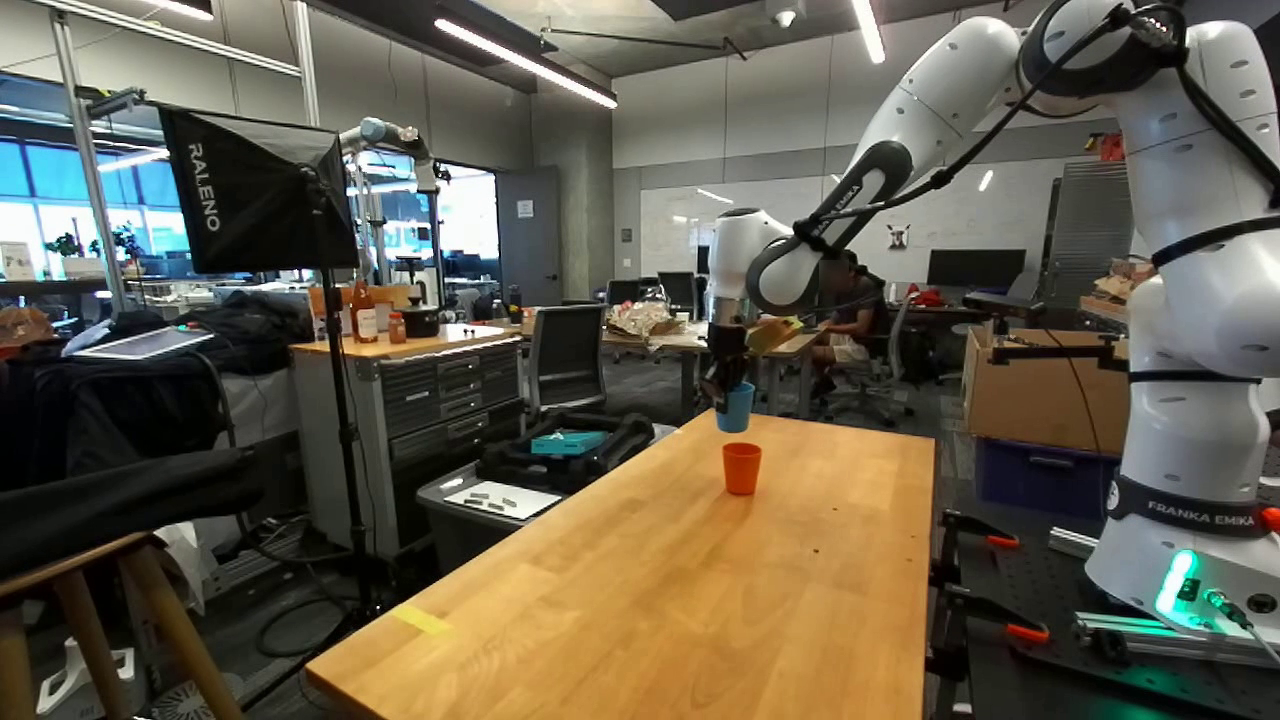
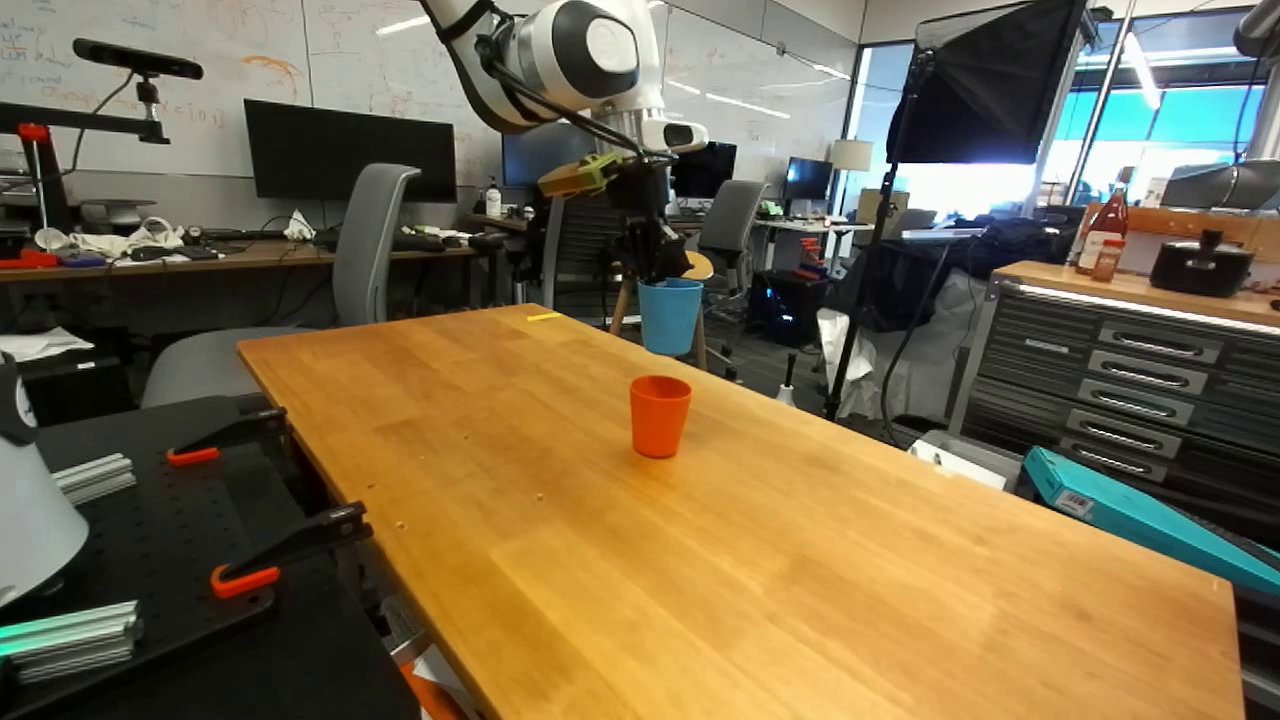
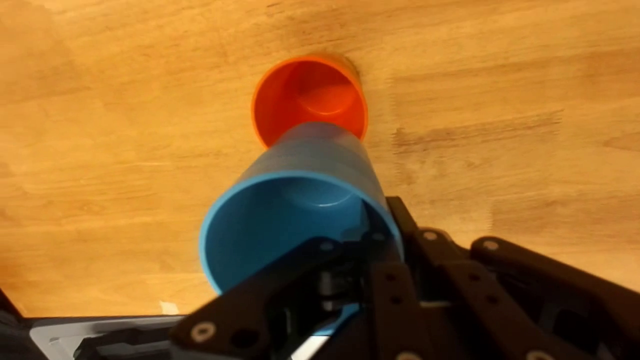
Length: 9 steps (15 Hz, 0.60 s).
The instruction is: Put the blue cup in the orange cup
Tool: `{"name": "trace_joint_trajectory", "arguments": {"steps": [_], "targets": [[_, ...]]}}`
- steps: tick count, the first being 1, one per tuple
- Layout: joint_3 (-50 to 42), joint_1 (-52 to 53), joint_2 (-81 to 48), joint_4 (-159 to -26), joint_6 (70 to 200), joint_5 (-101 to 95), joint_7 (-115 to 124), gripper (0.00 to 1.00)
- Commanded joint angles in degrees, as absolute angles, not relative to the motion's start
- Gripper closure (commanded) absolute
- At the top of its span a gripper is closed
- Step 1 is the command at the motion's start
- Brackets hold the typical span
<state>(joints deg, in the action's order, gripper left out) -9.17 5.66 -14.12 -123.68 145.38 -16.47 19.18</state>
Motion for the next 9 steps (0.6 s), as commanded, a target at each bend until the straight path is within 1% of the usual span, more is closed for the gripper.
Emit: {"name": "trace_joint_trajectory", "arguments": {"steps": [1, 7, 8, 9], "targets": [[-8.6, 4.9, -12.1, -124.6, 143.0, -17.6, 20.4, 0.97], [-8.7, 4.2, -12.9, -124.2, 143.1, -17.3, 20.4, 0.96], [-8.7, 4.1, -13.0, -124.2, 143.1, -17.4, 20.6, 0.7], [-8.7, 4.1, -13.0, -124.2, 142.8, -17.1, 20.7, 0.69]]}}
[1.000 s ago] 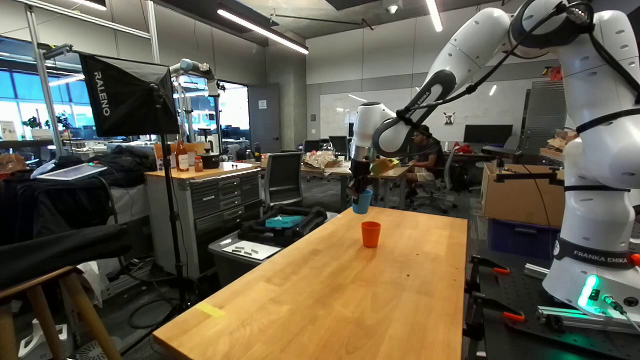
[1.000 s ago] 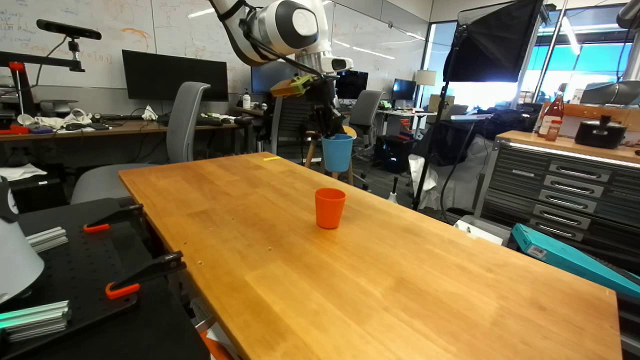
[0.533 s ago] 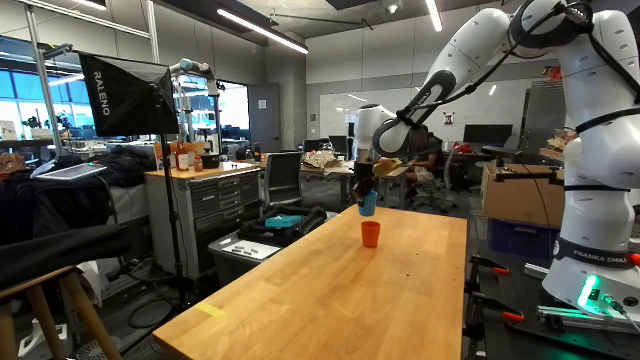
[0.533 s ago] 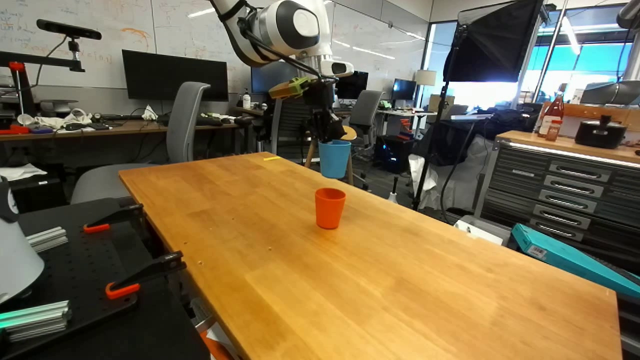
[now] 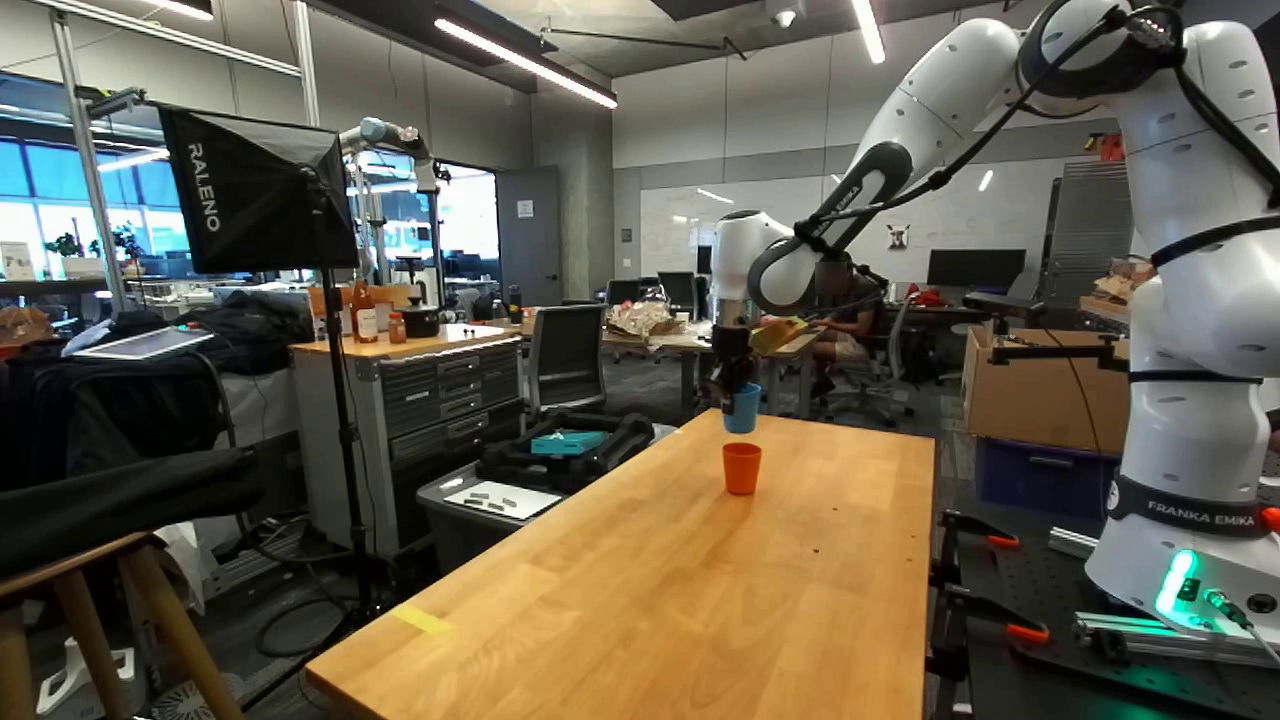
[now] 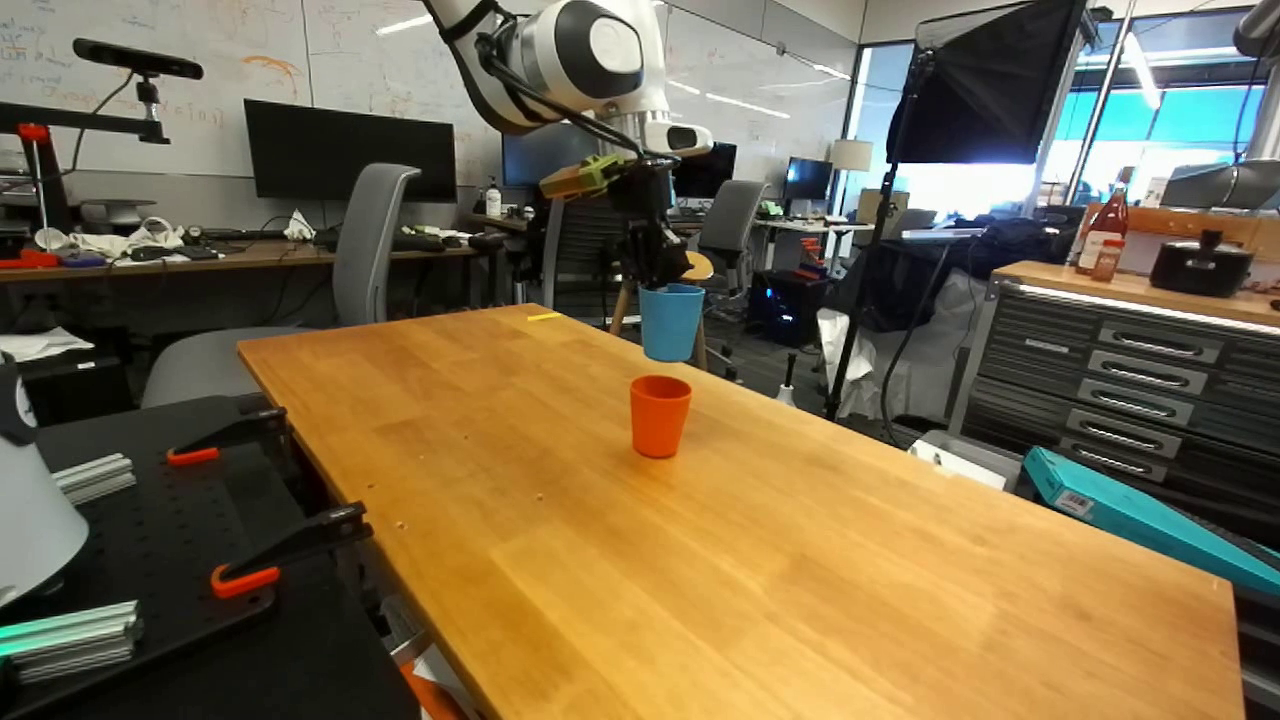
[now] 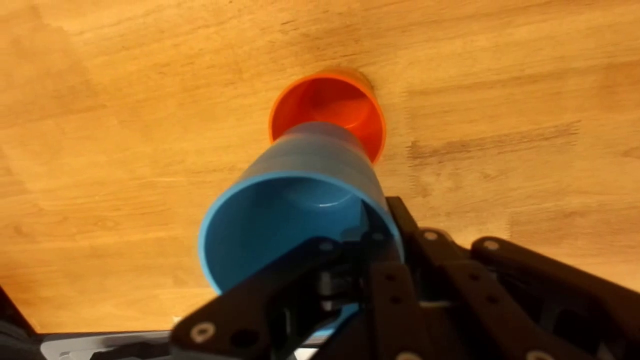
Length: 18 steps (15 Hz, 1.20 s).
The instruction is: Put the blue cup in the orange cup
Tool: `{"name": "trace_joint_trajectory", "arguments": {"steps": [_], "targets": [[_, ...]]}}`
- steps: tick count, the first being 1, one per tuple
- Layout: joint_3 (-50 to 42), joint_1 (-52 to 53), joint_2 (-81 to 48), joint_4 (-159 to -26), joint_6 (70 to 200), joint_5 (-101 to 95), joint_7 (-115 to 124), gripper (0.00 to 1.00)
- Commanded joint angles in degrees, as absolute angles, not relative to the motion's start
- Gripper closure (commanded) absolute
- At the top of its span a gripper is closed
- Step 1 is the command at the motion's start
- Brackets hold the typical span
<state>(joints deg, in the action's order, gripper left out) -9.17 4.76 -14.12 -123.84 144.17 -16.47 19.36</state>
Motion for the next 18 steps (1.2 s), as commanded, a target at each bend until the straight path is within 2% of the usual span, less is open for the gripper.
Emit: {"name": "trace_joint_trajectory", "arguments": {"steps": [1, 9, 14, 18], "targets": [[-8.7, 4.0, -13.1, -124.2, 142.7, -17.1, 20.8, 0.63], [-6.5, 3.7, -12.5, -124.2, 141.8, -13.4, 18.6, 0.02], [1.1, 3.0, -13.3, -122.3, 138.5, 3.6, 8.4, 0.0], [2.9, 4.1, -14.7, -118.6, 134.4, 6.0, 8.7, 0.0]]}}
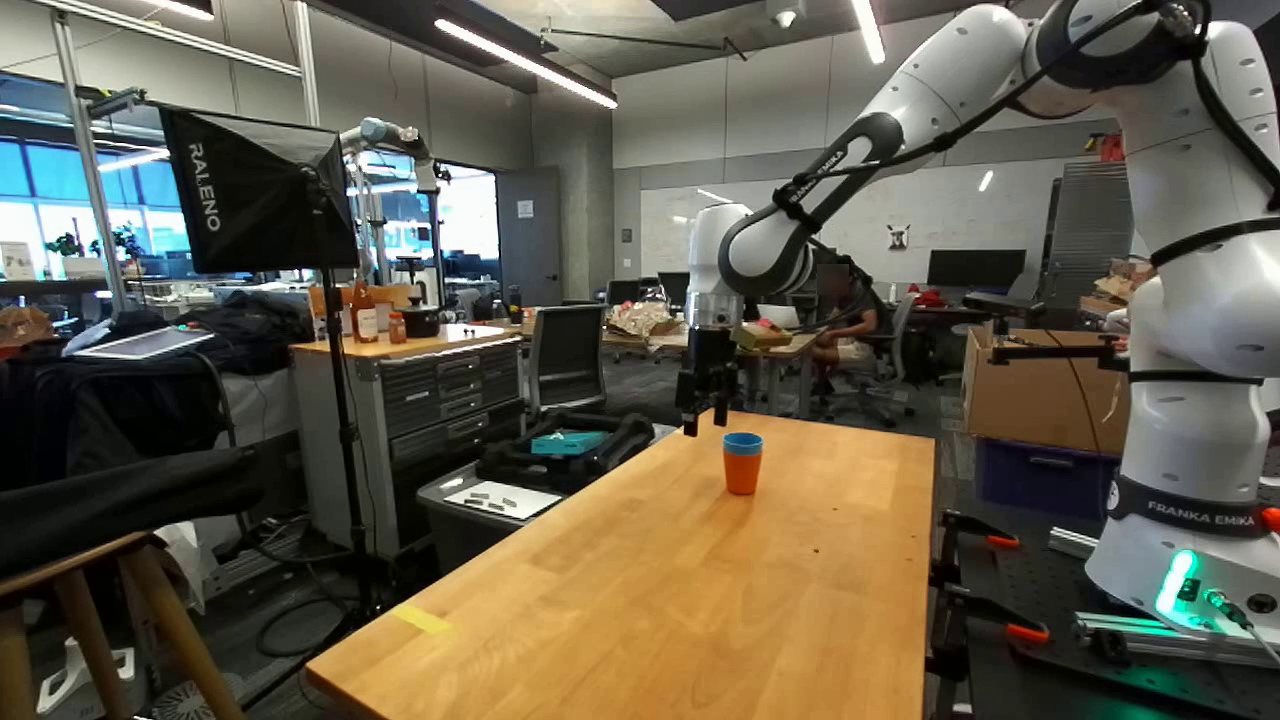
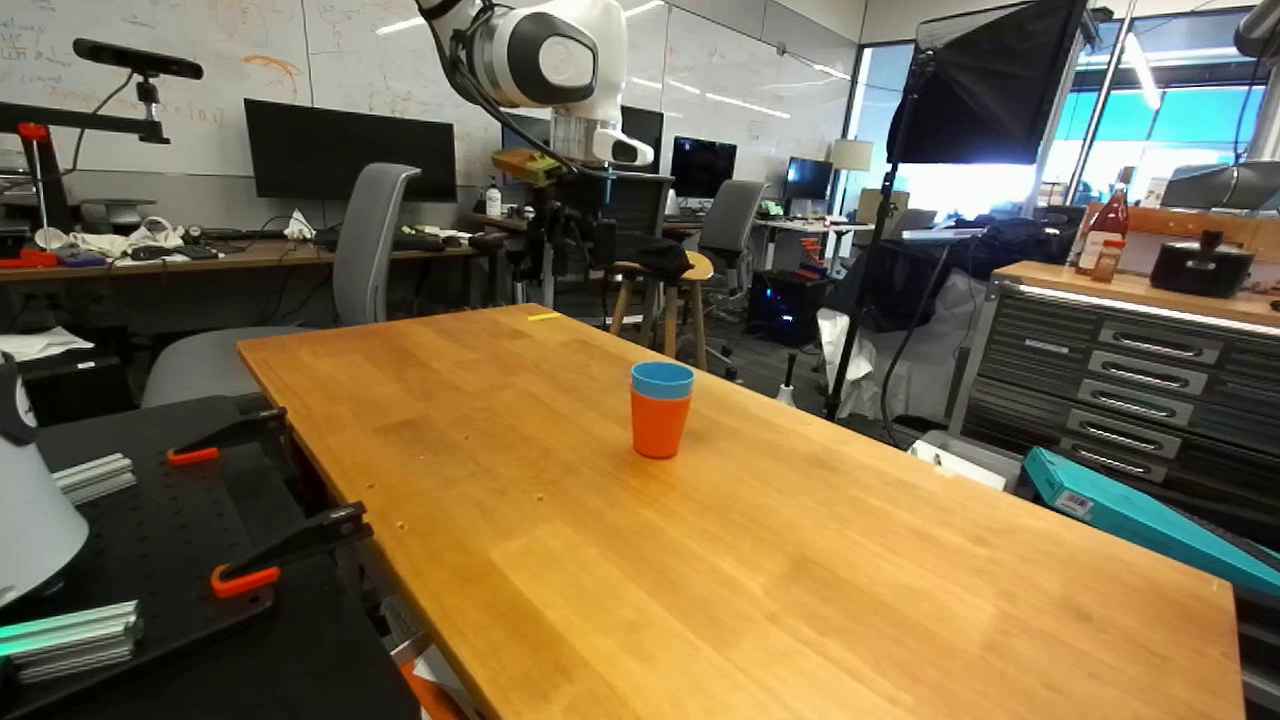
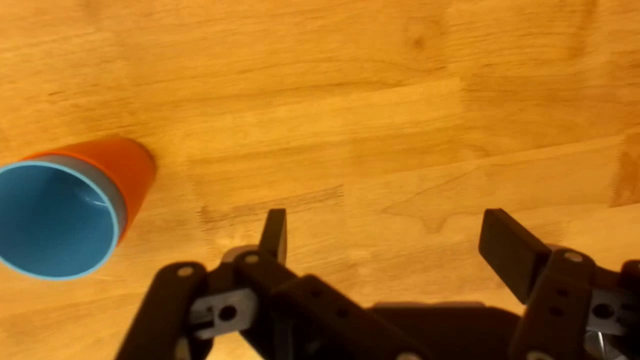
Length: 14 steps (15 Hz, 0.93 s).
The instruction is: Put the blue cup in the orange cup
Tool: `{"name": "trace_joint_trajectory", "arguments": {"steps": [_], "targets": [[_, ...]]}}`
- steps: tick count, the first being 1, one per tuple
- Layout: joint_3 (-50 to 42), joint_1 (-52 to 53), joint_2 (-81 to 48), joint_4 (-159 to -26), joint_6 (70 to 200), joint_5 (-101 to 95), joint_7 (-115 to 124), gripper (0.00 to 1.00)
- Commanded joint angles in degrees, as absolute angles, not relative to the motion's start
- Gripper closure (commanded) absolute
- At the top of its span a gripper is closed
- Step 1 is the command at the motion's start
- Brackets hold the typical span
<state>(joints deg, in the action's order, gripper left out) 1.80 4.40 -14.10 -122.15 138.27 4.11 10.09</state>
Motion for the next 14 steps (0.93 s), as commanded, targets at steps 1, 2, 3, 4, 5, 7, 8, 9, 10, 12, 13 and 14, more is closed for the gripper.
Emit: {"name": "trace_joint_trajectory", "arguments": {"steps": [1, 2, 3, 4, 5, 7, 8, 9, 10, 12, 13, 14], "targets": [[2.9, 4.3, -14.8, -117.9, 134.2, 5.2, 9.2, 0.0], [2.8, 4.6, -14.9, -117.0, 133.7, 4.2, 9.6, 0.0], [2.6, 4.7, -14.9, -116.3, 133.5, 3.5, 9.9, 0.0], [2.5, 4.9, -14.9, -115.6, 133.4, 2.8, 9.9, 0.0], [2.4, 4.9, -14.9, -114.8, 132.8, 2.1, 9.8, 0.0], [2.3, 5.0, -15.0, -113.4, 131.2, 1.0, 10.3, 0.0], [2.2, 5.1, -15.1, -112.9, 130.3, 0.2, 10.5, 0.0], [1.7, 5.4, -15.3, -112.3, 128.5, -1.5, 12.1, 0.0], [2.4, 4.7, -14.4, -115.1, 132.0, 0.9, 10.4, 0.0], [2.3, 4.7, -14.6, -114.4, 130.6, -0.1, 10.7, 0.0], [2.2, 4.7, -14.7, -114.3, 130.5, -0.3, 10.7, 0.0], [2.2, 4.7, -14.7, -114.2, 130.5, -0.4, 10.8, 0.0]]}}
